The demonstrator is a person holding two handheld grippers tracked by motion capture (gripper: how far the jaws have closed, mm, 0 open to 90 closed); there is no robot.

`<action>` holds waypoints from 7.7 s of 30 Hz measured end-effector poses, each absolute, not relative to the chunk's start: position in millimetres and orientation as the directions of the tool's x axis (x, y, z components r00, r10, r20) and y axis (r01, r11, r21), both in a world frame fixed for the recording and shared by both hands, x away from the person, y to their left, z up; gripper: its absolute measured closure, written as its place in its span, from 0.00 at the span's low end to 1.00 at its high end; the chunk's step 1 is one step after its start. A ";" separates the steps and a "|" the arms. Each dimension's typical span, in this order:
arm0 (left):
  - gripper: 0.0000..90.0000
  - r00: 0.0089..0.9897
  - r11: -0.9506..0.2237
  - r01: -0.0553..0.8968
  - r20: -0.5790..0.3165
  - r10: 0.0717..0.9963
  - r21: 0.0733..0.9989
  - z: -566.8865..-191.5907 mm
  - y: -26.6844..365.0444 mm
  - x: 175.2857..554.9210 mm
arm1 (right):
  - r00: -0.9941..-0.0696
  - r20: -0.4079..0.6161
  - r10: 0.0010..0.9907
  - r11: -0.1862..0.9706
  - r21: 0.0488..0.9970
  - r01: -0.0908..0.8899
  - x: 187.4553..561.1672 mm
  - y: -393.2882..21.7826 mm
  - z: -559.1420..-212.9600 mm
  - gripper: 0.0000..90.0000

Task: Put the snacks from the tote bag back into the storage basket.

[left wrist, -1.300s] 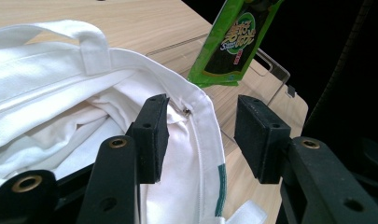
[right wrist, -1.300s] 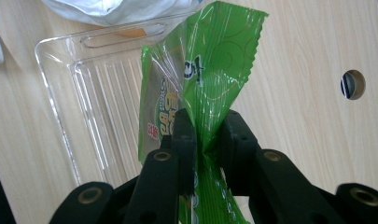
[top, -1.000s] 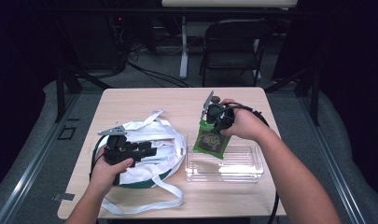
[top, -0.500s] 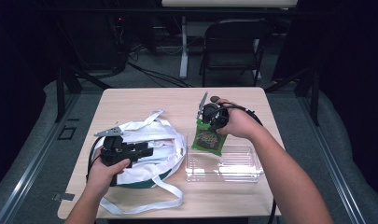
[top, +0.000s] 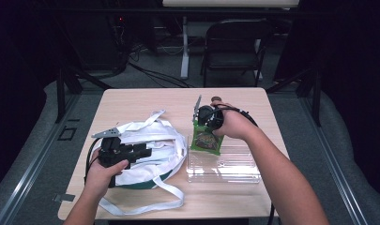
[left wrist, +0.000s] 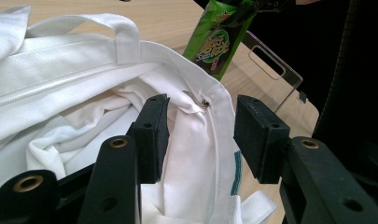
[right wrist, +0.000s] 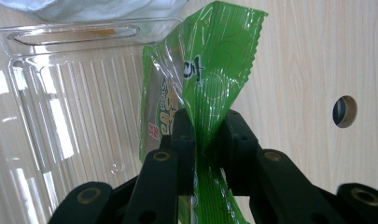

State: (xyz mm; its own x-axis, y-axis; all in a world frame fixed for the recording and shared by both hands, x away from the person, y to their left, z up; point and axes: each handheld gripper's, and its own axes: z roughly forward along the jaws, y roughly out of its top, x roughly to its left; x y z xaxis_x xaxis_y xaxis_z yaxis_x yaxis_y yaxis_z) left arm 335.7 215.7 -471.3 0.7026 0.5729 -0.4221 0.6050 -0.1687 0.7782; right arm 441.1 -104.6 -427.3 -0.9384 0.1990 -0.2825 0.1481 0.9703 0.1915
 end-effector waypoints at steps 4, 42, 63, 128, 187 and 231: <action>0.61 0.702 -0.167 0.605 -0.423 0.573 0.778 -471.8 215.8 336.0 | -0.937 -0.290 0.192 0.971 0.193 0.140 441.2 -102.5 -429.9 0.85; 0.61 0.700 -0.160 0.604 -0.424 0.574 0.781 -471.0 217.6 335.7 | -0.920 -0.337 0.198 0.969 0.209 0.132 441.4 -92.6 -434.2 0.64; 0.61 0.697 -0.157 0.606 -0.426 0.576 0.780 -471.4 217.8 335.9 | -0.907 -0.340 0.248 0.954 0.246 0.168 442.6 -96.5 -430.1 0.53; 0.60 0.695 -0.158 0.613 -0.433 0.574 0.774 -473.5 215.1 337.3 | -0.873 -0.386 0.299 0.928 0.329 0.173 407.3 -123.6 -391.4 0.49; 0.59 0.680 -0.139 0.613 -0.431 0.593 0.778 -472.4 225.6 336.8 | -0.642 -0.183 0.744 0.557 0.700 0.447 318.3 -218.2 -435.2 0.56; 0.58 0.665 -0.147 0.627 -0.428 0.611 0.765 -481.3 228.1 339.6 | -0.526 0.043 0.849 0.276 0.814 0.512 272.6 -261.1 -510.4 0.59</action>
State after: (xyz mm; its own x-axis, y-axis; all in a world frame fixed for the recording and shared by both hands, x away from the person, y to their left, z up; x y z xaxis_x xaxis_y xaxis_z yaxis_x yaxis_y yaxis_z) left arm 339.6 228.1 -481.3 0.6654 0.6115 -0.4282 0.6273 -0.1469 0.7648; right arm 272.6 -261.1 -510.4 -0.5263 0.8492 0.0433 0.5117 0.2756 0.8137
